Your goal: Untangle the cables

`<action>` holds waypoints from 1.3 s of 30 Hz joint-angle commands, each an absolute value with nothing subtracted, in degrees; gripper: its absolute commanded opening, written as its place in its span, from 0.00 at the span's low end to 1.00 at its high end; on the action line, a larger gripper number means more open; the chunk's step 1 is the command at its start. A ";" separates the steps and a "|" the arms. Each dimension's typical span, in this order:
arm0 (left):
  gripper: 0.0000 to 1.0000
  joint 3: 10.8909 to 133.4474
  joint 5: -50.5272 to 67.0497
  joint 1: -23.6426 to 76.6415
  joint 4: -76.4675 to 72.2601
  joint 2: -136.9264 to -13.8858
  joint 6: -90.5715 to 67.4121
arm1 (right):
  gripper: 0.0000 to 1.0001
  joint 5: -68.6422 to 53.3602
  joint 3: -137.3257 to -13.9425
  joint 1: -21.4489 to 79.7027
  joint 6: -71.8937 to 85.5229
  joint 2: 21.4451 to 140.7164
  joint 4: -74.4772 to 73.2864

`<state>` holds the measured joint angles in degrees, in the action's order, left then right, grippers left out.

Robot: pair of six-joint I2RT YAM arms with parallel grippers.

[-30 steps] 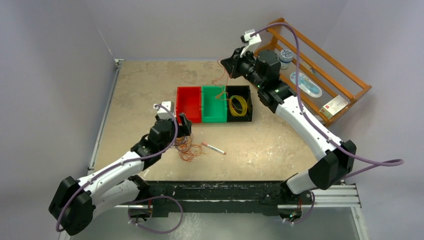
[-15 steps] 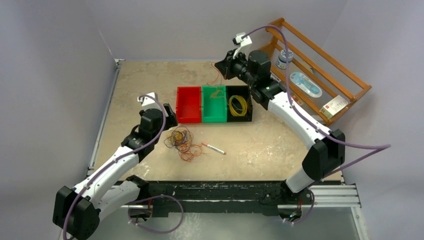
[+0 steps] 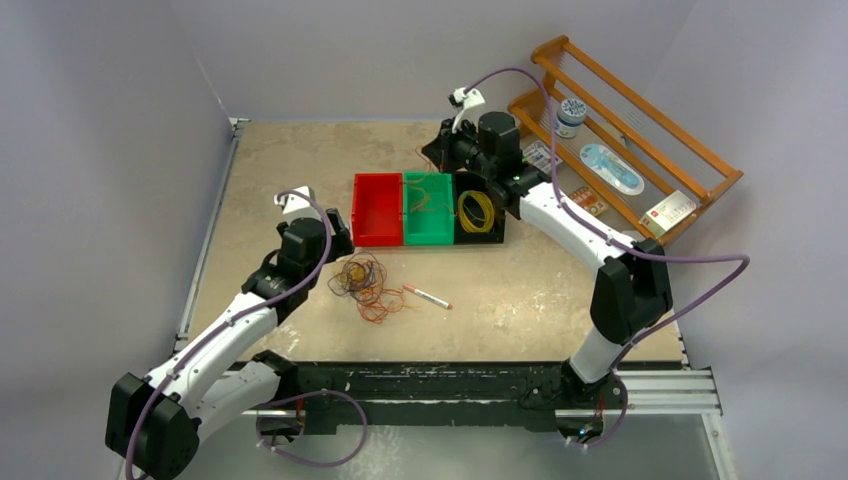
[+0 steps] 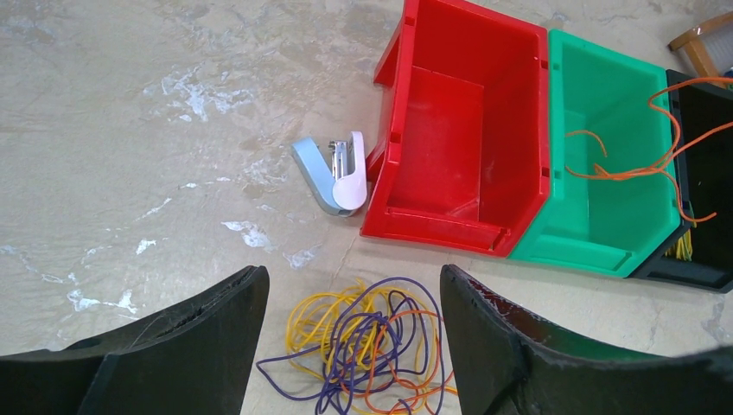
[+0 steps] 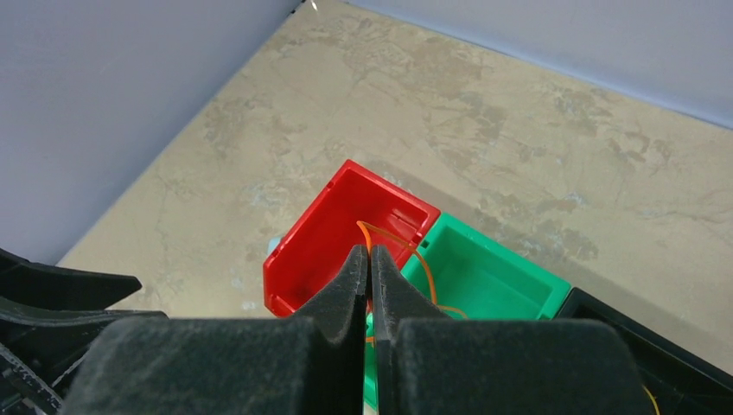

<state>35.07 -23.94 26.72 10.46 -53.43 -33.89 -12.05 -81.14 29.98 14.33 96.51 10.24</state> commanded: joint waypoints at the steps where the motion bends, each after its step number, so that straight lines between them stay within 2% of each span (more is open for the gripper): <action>1: 0.72 36.39 -24.25 26.46 8.59 -52.78 -34.44 | 0.00 -12.74 -82.60 29.88 14.20 94.44 14.09; 14: 0.71 35.09 -23.73 26.46 7.71 -52.50 -34.45 | 0.00 -12.11 -89.32 29.85 13.72 92.26 12.69; 26: 0.71 34.39 -23.99 26.46 7.96 -52.16 -34.89 | 0.00 -13.50 -86.75 29.83 15.71 92.71 14.09; 39: 0.71 34.50 -23.91 26.46 7.56 -53.26 -34.54 | 0.00 -8.12 -81.64 29.88 15.35 96.43 15.10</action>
<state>34.76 -23.79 26.74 10.28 -53.28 -33.89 -10.02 -82.41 29.98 15.35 95.79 12.40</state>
